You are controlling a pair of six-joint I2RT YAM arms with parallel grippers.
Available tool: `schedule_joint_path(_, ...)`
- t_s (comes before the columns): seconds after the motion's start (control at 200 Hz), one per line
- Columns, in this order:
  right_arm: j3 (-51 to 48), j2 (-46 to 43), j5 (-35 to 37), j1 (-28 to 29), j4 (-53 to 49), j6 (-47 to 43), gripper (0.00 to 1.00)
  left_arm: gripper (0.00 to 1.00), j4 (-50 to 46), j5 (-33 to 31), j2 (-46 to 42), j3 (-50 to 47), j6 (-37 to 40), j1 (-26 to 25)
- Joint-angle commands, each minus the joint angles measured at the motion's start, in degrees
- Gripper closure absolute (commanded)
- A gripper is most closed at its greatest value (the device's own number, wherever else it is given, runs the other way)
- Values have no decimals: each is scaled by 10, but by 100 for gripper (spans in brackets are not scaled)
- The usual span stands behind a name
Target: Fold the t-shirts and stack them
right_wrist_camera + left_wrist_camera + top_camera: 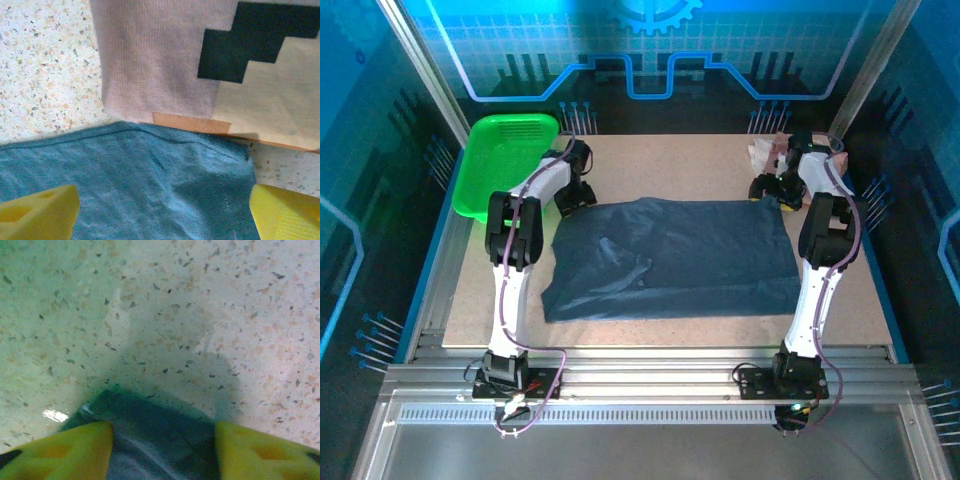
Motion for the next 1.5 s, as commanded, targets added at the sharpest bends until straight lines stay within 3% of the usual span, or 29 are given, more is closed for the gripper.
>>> schedule_joint_path(0.0, 4, -32, -6, 10, -10, 10, 11, 58, -22, 1, 16, 13, 3, 3)
schedule_joint_path(0.12, -1, -44, -9, 22, -8, 9, 11, 81, -16, 2, 6, 5, 9, 3)
schedule_joint_path(0.215, -6, -56, -8, 30, -8, 8, 11, 88, -9, 11, -15, -3, 16, 2)
schedule_joint_path(0.61, -46, -117, -7, 31, -4, 19, 10, 91, 118, -4, -239, -237, 26, -72)
schedule_joint_path(0.82, -69, -129, -15, 31, 1, 26, 10, 90, 148, -18, -356, -393, 1, -168)
schedule_joint_path(0.935, -82, -132, -22, 31, 8, 31, 11, 90, 147, -16, -394, -490, -53, -219)
schedule_joint_path(1.025, -87, -131, -25, 31, 9, 34, 11, 82, 143, -6, -409, -551, -90, -248)
schedule_joint_path(1.071, -86, -131, -26, 32, 8, 35, 10, 70, 146, -1, -420, -569, -100, -258)
schedule_joint_path(1.131, -85, -129, -28, 32, 8, 35, 11, 45, 147, -1, -444, -576, -110, -263)
schedule_joint_path(1.261, -84, -130, -28, 33, 6, 34, 10, 21, 158, -21, -510, -543, -118, -256)
schedule_joint_path(1.351, -87, -132, -28, 34, 7, 32, 10, 16, 148, -10, -506, -497, -125, -222)
schedule_joint_path(1.496, -100, -136, -32, 34, 12, 33, 10, 17, 160, 52, -444, -451, -127, -151)
